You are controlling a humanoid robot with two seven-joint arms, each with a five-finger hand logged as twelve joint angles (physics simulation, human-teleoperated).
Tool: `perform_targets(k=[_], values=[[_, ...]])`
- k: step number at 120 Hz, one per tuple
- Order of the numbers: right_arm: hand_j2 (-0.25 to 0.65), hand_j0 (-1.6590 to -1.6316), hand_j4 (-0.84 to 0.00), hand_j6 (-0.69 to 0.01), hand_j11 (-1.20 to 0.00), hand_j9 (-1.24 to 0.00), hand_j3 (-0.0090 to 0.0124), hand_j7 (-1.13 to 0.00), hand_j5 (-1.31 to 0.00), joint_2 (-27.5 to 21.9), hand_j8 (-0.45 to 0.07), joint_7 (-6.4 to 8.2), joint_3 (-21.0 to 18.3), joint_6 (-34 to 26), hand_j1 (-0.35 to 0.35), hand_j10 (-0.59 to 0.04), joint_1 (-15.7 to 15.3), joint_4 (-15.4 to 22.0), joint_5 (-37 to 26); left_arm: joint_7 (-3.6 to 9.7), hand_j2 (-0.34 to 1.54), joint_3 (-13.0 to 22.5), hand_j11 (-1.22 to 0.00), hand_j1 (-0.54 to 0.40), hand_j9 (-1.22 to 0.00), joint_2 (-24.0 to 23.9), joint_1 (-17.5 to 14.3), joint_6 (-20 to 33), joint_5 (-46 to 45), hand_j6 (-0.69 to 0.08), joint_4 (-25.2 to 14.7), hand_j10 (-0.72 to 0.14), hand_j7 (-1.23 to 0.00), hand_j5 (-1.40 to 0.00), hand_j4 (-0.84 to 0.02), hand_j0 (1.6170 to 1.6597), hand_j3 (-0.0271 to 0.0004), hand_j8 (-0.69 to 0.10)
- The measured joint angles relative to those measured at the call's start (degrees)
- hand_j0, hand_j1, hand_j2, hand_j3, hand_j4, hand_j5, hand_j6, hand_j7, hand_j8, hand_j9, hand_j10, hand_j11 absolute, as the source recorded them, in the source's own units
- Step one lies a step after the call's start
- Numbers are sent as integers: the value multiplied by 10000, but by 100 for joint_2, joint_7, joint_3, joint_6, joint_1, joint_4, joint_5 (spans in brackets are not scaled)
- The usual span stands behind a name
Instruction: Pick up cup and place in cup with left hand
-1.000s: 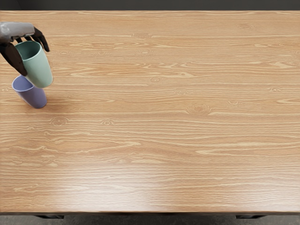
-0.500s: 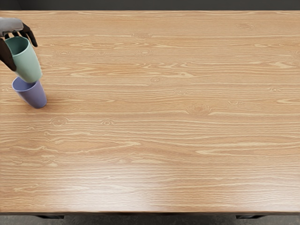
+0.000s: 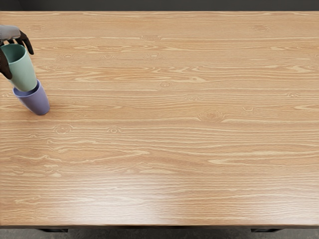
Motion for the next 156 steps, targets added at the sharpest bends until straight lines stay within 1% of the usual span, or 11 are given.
perform_targets(k=[11, 16, 28, 57, 97, 115, 156], values=[[-48, -16581, -241, -242, -311, -311, 0, -311, -311, 0, -241, 0, 0, 0, -3204, -240, 0, 0, 0, 0, 1169, 6, -5936, -1526, -5972, -92, 14, 8, 61, -3047, 68, -3951, -5905, -6052, -4305, 16554, 0, -2618], [-48, -16581, -241, -242, -311, -311, 0, -311, -311, 0, -242, 0, 0, 0, -3204, -241, 0, 0, 0, 0, 1201, 7, -5934, -1583, -5991, -98, 38, 14, 76, -2981, 92, -3900, -5920, -6025, -4328, 16555, 0, -2530], [-48, -16581, -241, -242, -311, -311, 0, -311, -311, 0, -241, 0, 0, 0, -3204, -241, 0, 0, 0, 0, 1182, 28, -5927, -1546, -5992, -107, 58, 19, 94, -3026, 134, -3944, -5927, -6027, -4314, 16555, 0, -2600], [-48, -16581, -241, -242, -311, -311, 0, -311, -312, 0, -241, 0, 0, 0, -3204, -241, 0, 0, 0, 0, 1143, 92, -5911, -1525, -5967, -323, 80, 49, 271, -3035, 375, -3953, -5915, -5985, -4327, 16556, 0, -2615], [-48, -16581, -241, -242, -311, -311, 0, -311, -311, 0, -241, 0, 0, 0, -3203, -240, 0, 0, 0, 0, 1107, 203, -5827, -1439, -5834, -387, 94, 59, 324, -3179, 474, -4054, -5780, -5912, -4268, 16555, 0, -2785], [-48, -16581, -241, -242, -311, -311, 0, -311, -312, 0, -242, 0, 0, 0, -3204, -241, 0, 0, 0, 1, 1190, 210, -5817, -1517, -5896, -477, 93, 71, 314, -3087, 545, -4022, -5847, -5884, -4254, 16557, 0, -2651], [-48, -16581, -241, -242, -311, -311, 0, -311, -311, 0, -241, 0, 0, 0, -3204, -240, 0, 0, 0, 0, 1157, 252, -5783, -1481, -5854, -492, 101, 62, 354, -3135, 736, -4061, -5806, -5847, -4237, 16557, 0, -2718]])
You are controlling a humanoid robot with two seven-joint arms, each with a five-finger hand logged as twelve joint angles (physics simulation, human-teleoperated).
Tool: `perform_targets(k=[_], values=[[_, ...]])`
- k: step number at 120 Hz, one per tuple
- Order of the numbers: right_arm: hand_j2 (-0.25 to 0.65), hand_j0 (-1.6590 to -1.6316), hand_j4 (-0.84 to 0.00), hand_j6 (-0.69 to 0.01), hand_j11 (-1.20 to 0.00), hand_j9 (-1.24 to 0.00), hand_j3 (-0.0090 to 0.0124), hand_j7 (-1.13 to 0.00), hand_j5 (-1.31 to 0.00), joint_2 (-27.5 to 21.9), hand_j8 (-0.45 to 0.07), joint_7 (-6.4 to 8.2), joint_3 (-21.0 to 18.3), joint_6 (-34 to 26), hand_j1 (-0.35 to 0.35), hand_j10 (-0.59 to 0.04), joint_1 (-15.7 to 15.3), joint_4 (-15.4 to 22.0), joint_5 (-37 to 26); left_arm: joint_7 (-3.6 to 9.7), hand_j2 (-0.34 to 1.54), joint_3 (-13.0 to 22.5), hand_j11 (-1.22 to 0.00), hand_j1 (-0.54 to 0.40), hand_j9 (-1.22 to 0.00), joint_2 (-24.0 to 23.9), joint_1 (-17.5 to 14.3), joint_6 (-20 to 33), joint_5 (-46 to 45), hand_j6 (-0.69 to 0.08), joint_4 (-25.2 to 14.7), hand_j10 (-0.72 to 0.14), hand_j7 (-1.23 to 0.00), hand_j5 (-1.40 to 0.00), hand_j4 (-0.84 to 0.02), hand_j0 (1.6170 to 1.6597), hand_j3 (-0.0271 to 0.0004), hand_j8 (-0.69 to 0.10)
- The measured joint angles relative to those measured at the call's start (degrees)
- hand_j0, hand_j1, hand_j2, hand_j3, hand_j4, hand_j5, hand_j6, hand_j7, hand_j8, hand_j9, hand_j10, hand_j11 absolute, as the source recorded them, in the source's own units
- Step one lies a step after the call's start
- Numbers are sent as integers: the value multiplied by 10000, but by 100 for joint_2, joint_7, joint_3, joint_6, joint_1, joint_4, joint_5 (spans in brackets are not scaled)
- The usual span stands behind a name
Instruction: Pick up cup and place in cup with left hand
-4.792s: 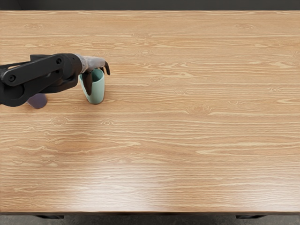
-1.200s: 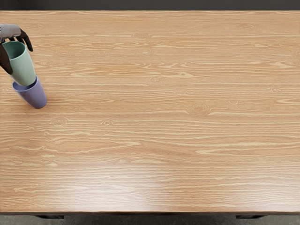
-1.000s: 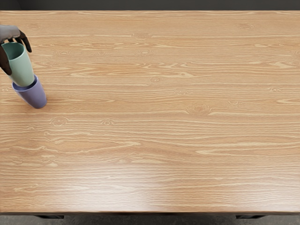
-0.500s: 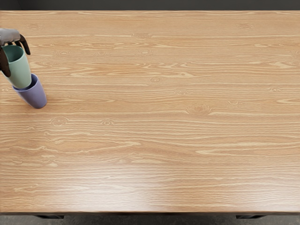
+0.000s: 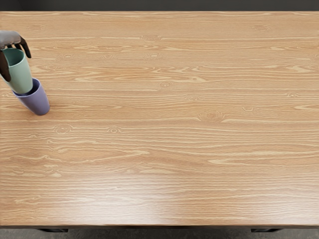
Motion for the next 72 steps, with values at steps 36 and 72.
perform_targets(k=[36, 72], values=[[-48, -16581, -241, -242, -311, -311, 0, -311, -311, 0, -241, 0, 0, 0, -3204, -241, -5, 0, 0, 0, 1011, 38, -5666, -1326, -5729, -193, 0, 10, 78, -3328, 187, -4239, -5671, -5719, -4206, 16562, 0, -2891], [-48, -16581, -241, -242, -311, -311, 0, -311, -311, 0, -241, 0, 0, 0, -3204, -240, -5, 0, 0, -1, 864, 43, -5537, -1107, -5565, -342, 0, 10, 92, -3578, 280, -4429, -5489, -5576, -4168, 16564, 0, -3107]])
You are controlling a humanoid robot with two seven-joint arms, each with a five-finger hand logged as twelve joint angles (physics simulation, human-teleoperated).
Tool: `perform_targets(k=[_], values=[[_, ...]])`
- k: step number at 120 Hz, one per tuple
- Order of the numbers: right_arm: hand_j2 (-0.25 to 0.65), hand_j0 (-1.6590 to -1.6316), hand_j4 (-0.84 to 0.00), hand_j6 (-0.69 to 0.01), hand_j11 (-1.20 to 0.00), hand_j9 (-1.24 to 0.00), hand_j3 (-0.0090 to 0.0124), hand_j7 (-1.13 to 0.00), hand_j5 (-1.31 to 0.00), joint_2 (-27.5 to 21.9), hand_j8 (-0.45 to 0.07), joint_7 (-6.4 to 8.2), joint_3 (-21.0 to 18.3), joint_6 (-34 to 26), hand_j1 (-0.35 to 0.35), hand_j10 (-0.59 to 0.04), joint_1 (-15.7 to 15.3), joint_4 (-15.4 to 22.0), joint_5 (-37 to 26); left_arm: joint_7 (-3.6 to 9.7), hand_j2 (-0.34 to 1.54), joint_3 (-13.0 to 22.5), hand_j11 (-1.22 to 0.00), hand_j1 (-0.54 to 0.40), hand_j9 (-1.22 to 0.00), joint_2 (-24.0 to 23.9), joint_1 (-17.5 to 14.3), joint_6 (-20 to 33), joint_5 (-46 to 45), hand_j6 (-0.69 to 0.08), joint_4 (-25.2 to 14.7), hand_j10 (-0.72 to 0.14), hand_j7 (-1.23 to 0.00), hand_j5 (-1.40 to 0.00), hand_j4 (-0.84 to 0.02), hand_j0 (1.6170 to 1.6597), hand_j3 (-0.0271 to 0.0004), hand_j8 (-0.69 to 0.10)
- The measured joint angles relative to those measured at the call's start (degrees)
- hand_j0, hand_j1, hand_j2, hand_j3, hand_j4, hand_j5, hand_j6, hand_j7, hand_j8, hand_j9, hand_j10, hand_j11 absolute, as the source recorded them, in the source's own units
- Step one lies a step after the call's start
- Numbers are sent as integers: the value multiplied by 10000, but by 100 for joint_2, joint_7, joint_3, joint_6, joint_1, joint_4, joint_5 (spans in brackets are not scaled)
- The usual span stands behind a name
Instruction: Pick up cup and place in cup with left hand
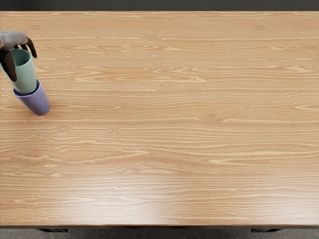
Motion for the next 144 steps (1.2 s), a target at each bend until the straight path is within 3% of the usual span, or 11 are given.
perform_targets(k=[34, 61, 82, 132, 144], values=[[-48, -16581, -241, -242, -311, -311, 0, -311, -311, 0, -241, 0, 0, 0, -3203, -240, 2, 0, 0, 0, 807, 22, -5308, -948, -5341, 6, 35, 2, -2, -3652, 22, -4117, -5346, -5337, -4022, 16568, 0, -3273], [-48, -16581, -241, -242, -311, -311, 0, -311, -311, 0, -241, 0, 0, 0, -3203, -240, 2, -1, 0, 0, 363, -13, -2237, 1600, -2249, -3, 35, 15, -94, -1628, 44, -1768, -2253, -2253, -1741, 16576, 0, -1501], [-48, -16581, -241, -242, -311, -311, 0, -311, -311, 0, -241, 0, 0, 1, -3203, -240, 4, 0, 0, 0, 168, -4, -950, 2701, -957, -81, 35, 11, -345, -745, 25, -787, -960, -962, -783, 16579, 0, -688], [-48, -16581, -241, -242, -311, -311, 0, -311, -311, 0, -241, 0, -1, 0, -3203, -240, -6, -4, 0, 0, 36, -46, -124, 3401, -127, -758, -126, -3, -971, -160, -90, -143, -129, -132, -150, 16580, 0, -148], [-48, -16581, -241, -242, -311, -311, 0, -311, -312, 0, -241, 0, -1, 0, -3203, -241, -10, -6, 0, -20, 26, -203, -76, 3440, -78, -1020, -123, -15, -1212, -120, -116, -102, -81, -84, -109, 16580, 0, -111]])
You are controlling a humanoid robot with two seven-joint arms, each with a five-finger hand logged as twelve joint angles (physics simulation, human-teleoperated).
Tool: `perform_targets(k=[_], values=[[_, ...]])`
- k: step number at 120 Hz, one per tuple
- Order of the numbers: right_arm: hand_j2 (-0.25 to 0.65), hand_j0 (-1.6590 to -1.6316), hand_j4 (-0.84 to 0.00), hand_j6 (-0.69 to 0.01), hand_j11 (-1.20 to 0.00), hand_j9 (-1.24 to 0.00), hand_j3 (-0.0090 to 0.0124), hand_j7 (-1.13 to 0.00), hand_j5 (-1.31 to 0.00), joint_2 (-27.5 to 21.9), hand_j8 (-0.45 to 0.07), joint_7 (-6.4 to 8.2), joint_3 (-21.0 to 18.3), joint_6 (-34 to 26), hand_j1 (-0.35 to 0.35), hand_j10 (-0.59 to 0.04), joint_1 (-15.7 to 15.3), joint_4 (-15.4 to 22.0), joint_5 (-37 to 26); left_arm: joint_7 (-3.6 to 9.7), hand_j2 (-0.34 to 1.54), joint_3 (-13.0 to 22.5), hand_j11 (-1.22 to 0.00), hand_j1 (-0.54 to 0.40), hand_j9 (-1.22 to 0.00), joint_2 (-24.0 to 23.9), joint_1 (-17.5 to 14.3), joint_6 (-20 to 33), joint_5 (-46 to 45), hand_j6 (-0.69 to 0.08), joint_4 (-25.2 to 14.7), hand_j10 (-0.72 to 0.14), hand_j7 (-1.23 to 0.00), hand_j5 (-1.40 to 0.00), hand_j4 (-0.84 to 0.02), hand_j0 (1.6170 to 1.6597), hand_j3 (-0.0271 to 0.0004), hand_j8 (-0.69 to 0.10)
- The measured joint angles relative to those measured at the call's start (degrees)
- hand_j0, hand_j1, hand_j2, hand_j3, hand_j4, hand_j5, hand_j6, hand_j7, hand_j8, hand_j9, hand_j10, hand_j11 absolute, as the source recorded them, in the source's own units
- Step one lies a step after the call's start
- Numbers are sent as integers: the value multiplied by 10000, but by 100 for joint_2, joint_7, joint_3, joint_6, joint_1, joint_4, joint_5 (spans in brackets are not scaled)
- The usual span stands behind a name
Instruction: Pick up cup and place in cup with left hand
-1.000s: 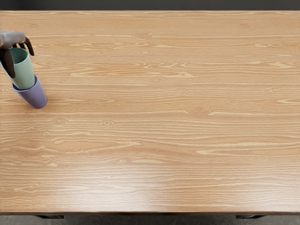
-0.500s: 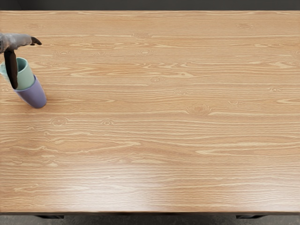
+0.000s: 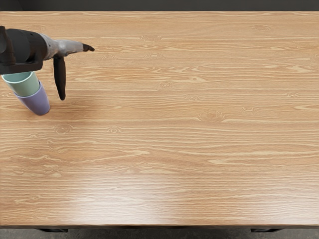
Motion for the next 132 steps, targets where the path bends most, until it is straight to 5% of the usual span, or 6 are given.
perform_targets(k=[23, 48, 60, 73, 93, 132], values=[[-48, -16581, -242, -243, -311, -312, 0, -311, -312, 0, -242, 2, -6, 0, -3204, -241, -2, -1, 0, -384, 14, -210, -30, 3475, -32, 429, 184, -52, -1093, -75, -579, -58, -33, -36, -64, 16580, 0, -69], [-48, -16581, -241, -242, -311, -311, 0, -311, -311, 0, -241, 3, -7, 0, -3203, -240, -9, -2, 0, -469, 14, -804, -11, 3492, -13, 819, 1208, -73, -1428, -58, -1755, -41, -14, -17, -47, 16580, 0, -54], [-48, -16581, -241, -242, -311, -311, 0, -311, -311, 0, -241, 2, -7, 0, -3203, -240, -10, -1, 0, -478, 12, -1254, -7, 3492, -8, 1063, 1615, -585, -1892, -52, -2001, -36, -10, -12, -41, 16581, 0, -48], [-48, -16581, -242, -242, -311, -311, 0, -311, -312, 0, -241, 1, -7, 0, -3203, -240, -11, 0, 0, -481, 10, -1790, -4, 3491, -6, 1371, 2176, -1020, -2508, -49, -2099, -32, -7, -9, -38, 16581, 0, -45], [-48, -16581, -241, -241, -311, -311, 0, -311, -311, 0, -240, 0, -3, 0, -3203, -239, -11, 2, 0, -482, 10, -2344, -2, 3491, -3, 1715, 2615, -1211, -3236, -44, -2097, -29, -5, -7, -35, 16581, 0, -41], [-48, -16581, -241, -242, -311, -311, 0, -311, -311, 0, -241, 0, -7, 0, -3203, -240, 4, -1, 0, -468, 8, -2586, 0, 3491, -2, 1725, 3032, -1257, -3820, -38, -1591, -25, -3, -5, -30, 16580, 0, -35]])
